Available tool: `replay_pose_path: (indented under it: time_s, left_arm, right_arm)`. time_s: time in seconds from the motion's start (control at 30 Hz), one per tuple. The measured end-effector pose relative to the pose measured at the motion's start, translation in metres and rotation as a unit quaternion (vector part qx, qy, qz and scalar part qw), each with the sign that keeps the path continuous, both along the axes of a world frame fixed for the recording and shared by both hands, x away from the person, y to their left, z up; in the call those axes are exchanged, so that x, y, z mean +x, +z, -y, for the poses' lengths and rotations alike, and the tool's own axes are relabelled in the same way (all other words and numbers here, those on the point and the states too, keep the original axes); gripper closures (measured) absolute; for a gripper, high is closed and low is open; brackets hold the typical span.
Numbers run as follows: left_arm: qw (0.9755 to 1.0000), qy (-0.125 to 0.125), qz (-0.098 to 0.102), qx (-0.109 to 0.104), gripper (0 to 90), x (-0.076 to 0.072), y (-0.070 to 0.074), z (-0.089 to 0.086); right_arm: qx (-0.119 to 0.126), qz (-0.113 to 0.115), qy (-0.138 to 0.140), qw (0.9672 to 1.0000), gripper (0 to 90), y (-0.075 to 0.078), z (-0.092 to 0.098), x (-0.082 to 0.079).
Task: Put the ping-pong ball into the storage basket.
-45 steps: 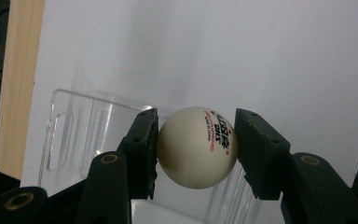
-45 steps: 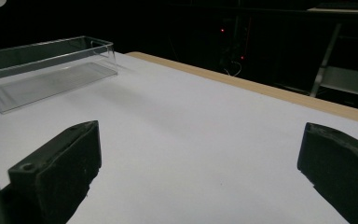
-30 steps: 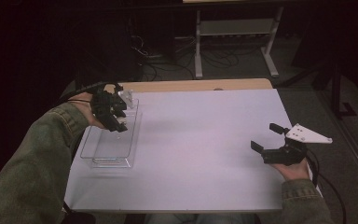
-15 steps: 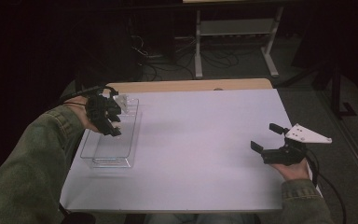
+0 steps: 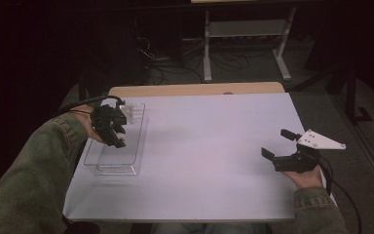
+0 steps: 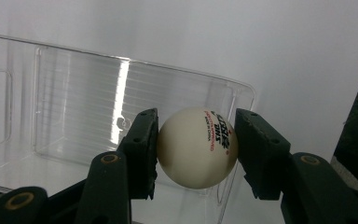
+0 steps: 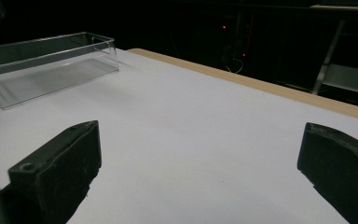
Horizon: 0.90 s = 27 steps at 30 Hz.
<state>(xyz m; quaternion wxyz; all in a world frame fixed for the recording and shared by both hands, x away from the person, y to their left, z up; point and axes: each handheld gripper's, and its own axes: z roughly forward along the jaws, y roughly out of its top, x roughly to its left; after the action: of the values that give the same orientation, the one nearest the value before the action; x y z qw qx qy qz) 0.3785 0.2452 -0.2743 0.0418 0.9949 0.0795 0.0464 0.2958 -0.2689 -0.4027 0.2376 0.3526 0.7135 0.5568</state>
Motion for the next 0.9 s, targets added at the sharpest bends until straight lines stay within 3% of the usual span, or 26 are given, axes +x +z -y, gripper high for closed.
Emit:
replay_pose_path:
  time_s: [0.23, 0.9]
  left_arm:
    - [0.9999, -0.006, -0.003, -0.011, 51.6, 0.0, -0.007, 0.001]
    - [0.9997, -0.014, -0.018, -0.003, 51.6, 0.002, -0.032, 0.001]
  right_arm:
    - [0.0, 0.0, 0.0, 1.0, 0.0, 0.0, 0.0, 0.0]
    - [-0.001, 0.0, -0.001, 1.0, 0.0, 0.0, 0.0, 0.0]
